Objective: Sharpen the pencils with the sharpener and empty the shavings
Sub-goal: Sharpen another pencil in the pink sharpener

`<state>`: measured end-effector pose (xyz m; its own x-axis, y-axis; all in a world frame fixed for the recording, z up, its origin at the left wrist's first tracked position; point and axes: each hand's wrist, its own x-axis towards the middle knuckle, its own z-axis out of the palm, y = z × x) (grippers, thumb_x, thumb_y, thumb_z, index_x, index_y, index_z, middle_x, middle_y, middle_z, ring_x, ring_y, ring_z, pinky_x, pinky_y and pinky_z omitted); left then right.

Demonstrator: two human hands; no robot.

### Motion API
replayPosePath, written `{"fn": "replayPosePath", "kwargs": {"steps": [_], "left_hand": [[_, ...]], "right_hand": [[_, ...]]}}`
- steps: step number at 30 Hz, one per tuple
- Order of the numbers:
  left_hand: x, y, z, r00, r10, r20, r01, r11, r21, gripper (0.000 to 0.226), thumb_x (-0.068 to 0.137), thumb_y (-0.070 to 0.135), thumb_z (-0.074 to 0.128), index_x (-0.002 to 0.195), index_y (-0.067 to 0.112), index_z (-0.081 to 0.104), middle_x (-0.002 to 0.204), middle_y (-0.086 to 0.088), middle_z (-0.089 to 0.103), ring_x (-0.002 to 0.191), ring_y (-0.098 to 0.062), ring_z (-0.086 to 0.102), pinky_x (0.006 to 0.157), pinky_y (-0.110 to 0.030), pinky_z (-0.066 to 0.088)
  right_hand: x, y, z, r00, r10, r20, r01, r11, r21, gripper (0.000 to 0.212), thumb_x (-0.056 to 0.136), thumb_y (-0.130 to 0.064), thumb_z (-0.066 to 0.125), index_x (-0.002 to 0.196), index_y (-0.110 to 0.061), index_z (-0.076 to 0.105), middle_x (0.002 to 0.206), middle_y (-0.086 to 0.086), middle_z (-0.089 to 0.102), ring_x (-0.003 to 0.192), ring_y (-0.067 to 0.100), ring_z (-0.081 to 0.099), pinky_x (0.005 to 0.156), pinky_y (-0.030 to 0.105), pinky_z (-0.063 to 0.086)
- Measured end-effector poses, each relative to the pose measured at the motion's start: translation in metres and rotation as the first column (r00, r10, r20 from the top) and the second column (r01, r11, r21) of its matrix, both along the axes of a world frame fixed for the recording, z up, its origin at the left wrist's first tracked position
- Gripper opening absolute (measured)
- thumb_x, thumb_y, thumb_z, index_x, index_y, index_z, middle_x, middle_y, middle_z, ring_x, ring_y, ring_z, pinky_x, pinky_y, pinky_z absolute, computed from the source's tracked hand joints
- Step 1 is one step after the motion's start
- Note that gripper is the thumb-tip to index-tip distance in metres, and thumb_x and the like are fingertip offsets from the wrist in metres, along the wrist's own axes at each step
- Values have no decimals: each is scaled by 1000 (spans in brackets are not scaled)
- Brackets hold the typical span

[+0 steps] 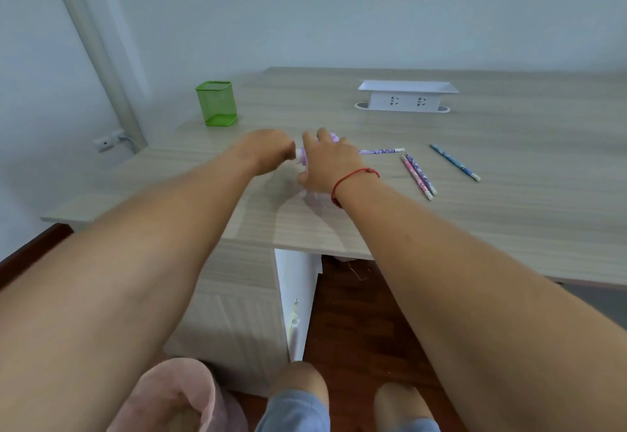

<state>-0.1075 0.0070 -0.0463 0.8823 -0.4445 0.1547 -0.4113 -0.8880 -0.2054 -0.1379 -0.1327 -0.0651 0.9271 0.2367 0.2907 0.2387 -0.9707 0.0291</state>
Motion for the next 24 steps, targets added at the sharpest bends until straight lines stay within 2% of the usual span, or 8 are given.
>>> {"fn": "replayPosePath", "kwargs": {"steps": [3, 6, 8, 11, 13, 16, 20, 24], "left_hand": [[6, 7, 6, 985, -83, 150, 81, 997, 19, 16, 90, 4, 50, 93, 8, 66, 87, -20, 67, 90, -40, 64, 73, -40, 52], [-5, 7, 1, 970, -104, 218, 99, 994, 34, 24, 88, -4, 47, 98, 6, 66, 88, -21, 68, 94, -41, 61, 74, -45, 53], [-10, 4, 0, 968, -69, 240, 62, 997, 36, 27, 88, -8, 44, 101, 3, 64, 92, -22, 67, 96, -40, 59, 77, -44, 48], [-13, 3, -1, 955, -84, 284, 68, 995, 66, 32, 87, -12, 41, 105, 2, 64, 95, -21, 66, 97, -38, 59, 98, -39, 37], [-16, 3, 0, 948, -92, 303, 70, 994, 81, 35, 85, -14, 39, 105, 2, 63, 93, -21, 66, 93, -39, 59, 102, -37, 35], [-21, 2, 9, 949, -81, 305, 74, 997, 35, 23, 95, -5, 37, 98, -2, 60, 89, -23, 64, 94, -41, 58, 98, -43, 42], [-26, 5, 13, 934, -151, 324, 166, 986, -18, 21, 92, -6, 41, 81, 5, 54, 72, -16, 55, 81, -39, 55, 78, -49, 51], [-41, 5, 5, 931, -199, 305, 238, 967, -95, 17, 91, -4, 46, 84, 3, 60, 78, -21, 63, 77, -39, 57, 68, -47, 49]], "right_hand": [[-2, 1, 2, 1000, -18, -4, 18, 1000, -24, 50, 88, -33, 55, 132, -14, 40, 133, 8, 44, 120, 36, 49, 93, 43, 46], [-4, 0, 3, 1000, -7, 10, 7, 999, -48, 48, 89, -31, 54, 131, -14, 40, 133, 8, 43, 122, 34, 48, 91, 40, 44], [-5, -2, 2, 1000, 5, 15, -4, 998, -55, 47, 90, -29, 52, 132, -14, 39, 135, 9, 42, 123, 35, 47, 91, 40, 45], [-8, -4, 2, 1000, 15, 26, -14, 998, -54, 49, 91, -28, 52, 135, -14, 37, 136, 10, 41, 121, 37, 49, 91, 41, 45], [-10, -5, 2, 1000, 21, 19, -20, 999, -48, 52, 90, -28, 54, 136, -14, 36, 136, 11, 40, 119, 38, 50, 90, 41, 45], [-10, -5, 5, 1000, -6, 1, 6, 999, -48, 53, 91, -28, 55, 138, -14, 35, 138, 9, 39, 120, 36, 51, 91, 39, 44], [-3, 0, 11, 998, -36, -55, 33, 998, -45, 54, 92, -32, 56, 138, -14, 36, 137, 8, 40, 124, 36, 48, 97, 42, 44], [6, 1, 15, 993, -29, -110, 25, 999, -39, 56, 88, -32, 60, 136, -14, 38, 136, 10, 41, 125, 36, 47, 100, 49, 44]]}}
